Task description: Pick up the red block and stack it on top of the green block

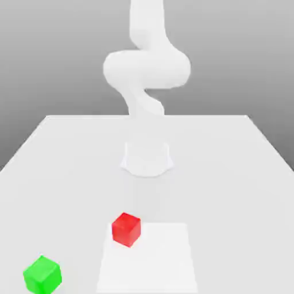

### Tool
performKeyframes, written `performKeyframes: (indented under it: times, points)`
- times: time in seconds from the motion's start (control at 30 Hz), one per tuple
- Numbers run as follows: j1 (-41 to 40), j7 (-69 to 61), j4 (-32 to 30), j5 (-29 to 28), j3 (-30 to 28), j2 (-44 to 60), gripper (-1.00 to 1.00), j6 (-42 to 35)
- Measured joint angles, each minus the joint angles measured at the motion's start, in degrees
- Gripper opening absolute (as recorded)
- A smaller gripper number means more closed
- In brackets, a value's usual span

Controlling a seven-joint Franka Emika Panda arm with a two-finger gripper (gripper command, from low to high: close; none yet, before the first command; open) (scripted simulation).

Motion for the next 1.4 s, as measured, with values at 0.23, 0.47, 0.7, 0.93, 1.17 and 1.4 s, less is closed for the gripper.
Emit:
performKeyframes:
  times: [0.23, 0.47, 0.7, 0.93, 1.17, 1.4]
  points:
    - [-4.3, 8.0, -10.8, -1.2, 1.9, 13.6, 0.00, 9.4]
    - [-7.9, 15.6, -22.1, -1.2, 2.5, 28.1, 0.00, 19.4]
    - [-9.1, 19.9, -28.1, -0.2, 1.6, 45.1, 0.00, 32.1]
    - [-8.0, 20.8, -27.2, -1.4, 0.3, 53.0, -1.00, 39.0]
    - [-8.3, 20.3, -27.8, -0.6, 0.9, 48.4, -1.00, 35.0]
    - [-9.6, 16.6, -24.8, 2.6, -0.1, 40.9, -1.00, 24.4]
